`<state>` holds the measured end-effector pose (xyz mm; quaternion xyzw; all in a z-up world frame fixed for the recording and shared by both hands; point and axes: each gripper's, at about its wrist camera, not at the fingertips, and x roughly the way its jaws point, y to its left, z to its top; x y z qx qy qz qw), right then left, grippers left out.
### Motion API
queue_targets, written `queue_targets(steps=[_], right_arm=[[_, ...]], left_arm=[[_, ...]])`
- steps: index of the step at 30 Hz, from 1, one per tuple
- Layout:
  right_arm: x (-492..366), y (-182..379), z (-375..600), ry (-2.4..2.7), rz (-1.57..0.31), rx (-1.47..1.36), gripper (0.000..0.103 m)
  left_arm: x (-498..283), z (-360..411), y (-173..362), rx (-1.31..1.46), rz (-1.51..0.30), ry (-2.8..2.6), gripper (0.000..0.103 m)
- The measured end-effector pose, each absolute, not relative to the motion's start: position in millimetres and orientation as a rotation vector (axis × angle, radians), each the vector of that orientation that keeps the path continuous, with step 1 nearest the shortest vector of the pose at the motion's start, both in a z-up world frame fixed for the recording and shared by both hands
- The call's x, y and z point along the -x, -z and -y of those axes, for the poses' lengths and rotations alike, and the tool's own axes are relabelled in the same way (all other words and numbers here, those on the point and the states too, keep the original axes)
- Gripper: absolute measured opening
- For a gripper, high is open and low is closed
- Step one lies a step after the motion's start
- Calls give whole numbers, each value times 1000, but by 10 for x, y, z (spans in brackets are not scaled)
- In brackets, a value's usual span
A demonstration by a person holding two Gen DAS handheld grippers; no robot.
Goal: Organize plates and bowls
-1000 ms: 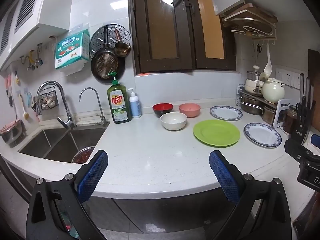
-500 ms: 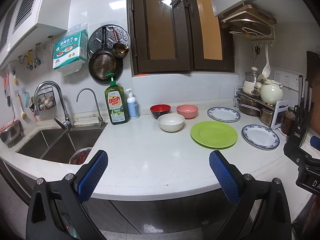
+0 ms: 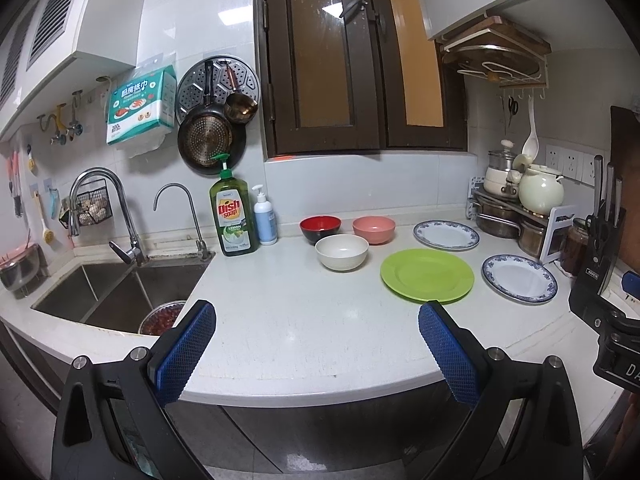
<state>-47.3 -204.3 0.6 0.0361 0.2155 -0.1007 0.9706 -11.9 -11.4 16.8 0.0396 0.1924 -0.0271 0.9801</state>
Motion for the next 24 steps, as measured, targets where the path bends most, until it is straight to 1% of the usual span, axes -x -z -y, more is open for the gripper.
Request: queue_targets(steps=[24], right_arm=[[482, -29, 2056, 207, -431, -71, 102]], left_arm=[[76, 122, -170, -91, -376, 57, 103]])
